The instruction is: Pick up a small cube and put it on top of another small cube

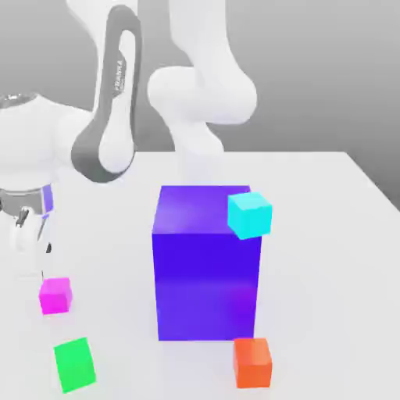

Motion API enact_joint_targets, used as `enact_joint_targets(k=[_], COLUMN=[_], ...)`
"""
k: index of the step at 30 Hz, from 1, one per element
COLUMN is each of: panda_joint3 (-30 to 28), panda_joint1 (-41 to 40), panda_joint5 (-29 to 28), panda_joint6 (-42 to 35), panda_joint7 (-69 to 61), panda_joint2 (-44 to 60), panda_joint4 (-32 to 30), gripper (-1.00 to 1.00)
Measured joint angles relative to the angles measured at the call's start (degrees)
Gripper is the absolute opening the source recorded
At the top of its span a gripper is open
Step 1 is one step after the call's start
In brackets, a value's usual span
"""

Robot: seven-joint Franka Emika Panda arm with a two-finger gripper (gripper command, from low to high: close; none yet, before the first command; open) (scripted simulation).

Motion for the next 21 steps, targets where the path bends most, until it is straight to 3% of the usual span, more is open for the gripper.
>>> enact_joint_targets(k=[4, 5, 12, 18, 21], panda_joint3=[4.81, 5.32, 5.4, 2.22, 4.36], panda_joint1=[-4.24, -4.7, -4.82, -2.9, 0.08], panda_joint5=[2.86, 3.08, 2.87, -2.79, -4.56], panda_joint6=[6.6, 7.45, 7.31, -1.6, -6.71], panda_joint7=[-2.02, -2.17, -2.0, 2.26, 5.18], panda_joint2=[8.27, 9.31, 9.05, -2.1, -2.97], panda_joint4=[1.47, 1.67, 1.62, -0.58, 3.69], gripper=[0.0, -1.0, -1.0, -1.0, -1.0])
